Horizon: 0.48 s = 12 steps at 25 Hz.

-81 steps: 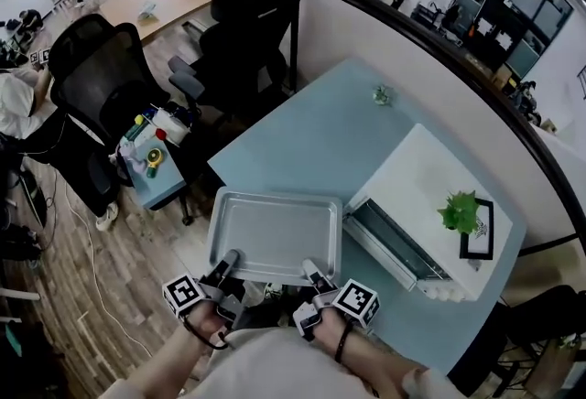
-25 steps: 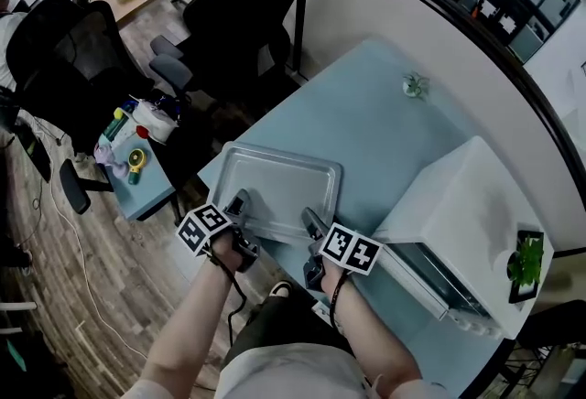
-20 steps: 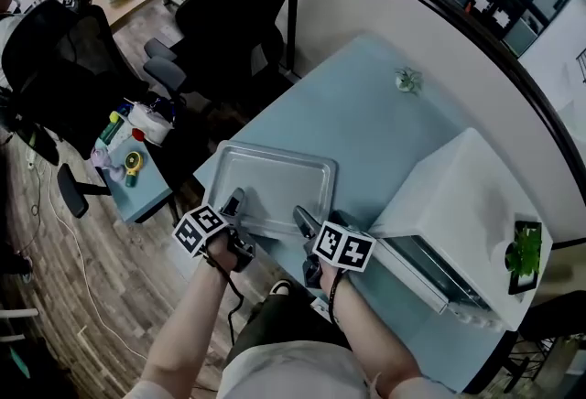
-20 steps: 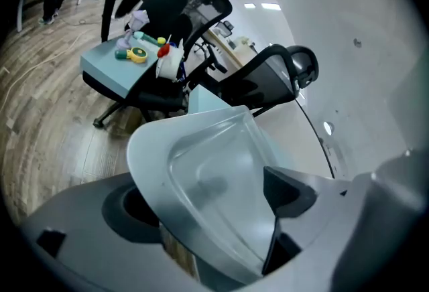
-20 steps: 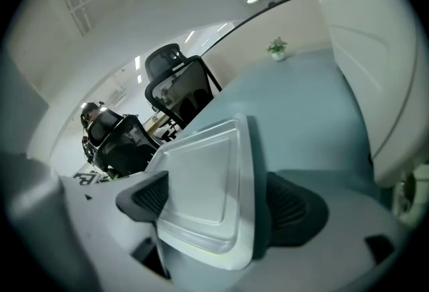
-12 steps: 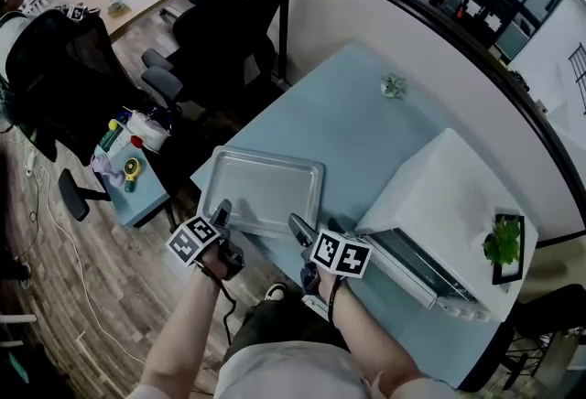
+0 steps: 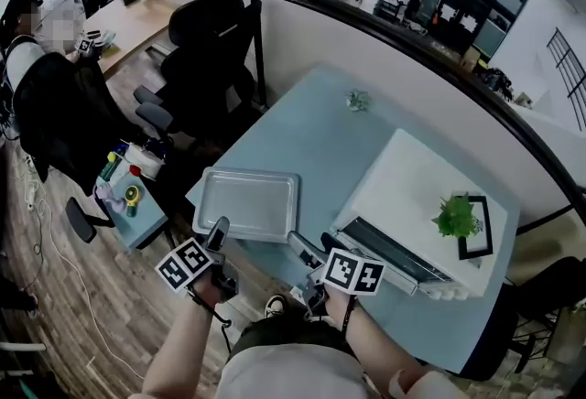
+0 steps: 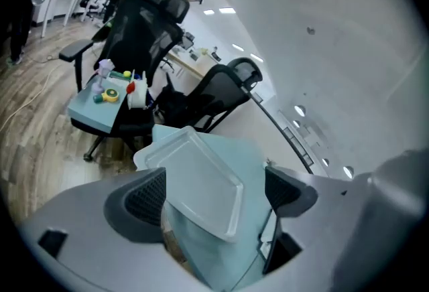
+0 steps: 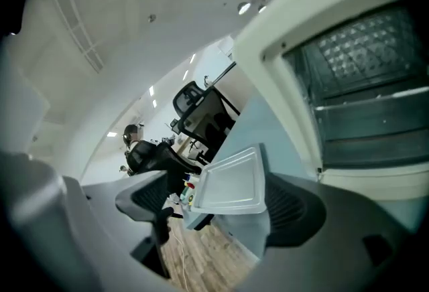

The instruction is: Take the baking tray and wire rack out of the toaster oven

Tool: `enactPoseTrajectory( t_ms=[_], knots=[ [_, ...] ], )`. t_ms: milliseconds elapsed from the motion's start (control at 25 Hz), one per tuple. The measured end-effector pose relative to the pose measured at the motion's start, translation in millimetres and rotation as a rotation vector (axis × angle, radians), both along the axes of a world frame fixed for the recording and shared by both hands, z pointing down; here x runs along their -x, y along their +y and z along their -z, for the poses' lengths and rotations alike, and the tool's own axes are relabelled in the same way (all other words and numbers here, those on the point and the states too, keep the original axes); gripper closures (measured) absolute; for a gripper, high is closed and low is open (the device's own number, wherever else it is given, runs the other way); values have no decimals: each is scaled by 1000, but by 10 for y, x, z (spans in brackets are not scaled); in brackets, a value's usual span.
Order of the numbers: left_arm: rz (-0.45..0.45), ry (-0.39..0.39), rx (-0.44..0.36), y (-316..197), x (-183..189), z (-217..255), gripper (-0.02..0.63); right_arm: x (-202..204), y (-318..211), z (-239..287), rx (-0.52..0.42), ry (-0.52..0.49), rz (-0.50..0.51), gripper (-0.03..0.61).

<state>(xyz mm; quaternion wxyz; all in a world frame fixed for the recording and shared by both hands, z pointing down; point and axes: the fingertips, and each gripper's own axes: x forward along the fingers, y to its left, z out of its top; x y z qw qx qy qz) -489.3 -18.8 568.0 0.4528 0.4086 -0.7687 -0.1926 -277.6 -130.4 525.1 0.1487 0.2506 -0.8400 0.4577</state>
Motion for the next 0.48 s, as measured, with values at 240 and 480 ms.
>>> enactPoseTrajectory(
  t_ms=[240, 480],
  knots=[
    [-167, -78, -128, -245, -555, 780, 149, -464, 179, 594, -44, -89, -18, 130],
    [-254, -33, -246, -355, -1039, 1236, 149, -1065, 315, 936, -49, -153, -102, 146]
  ],
)
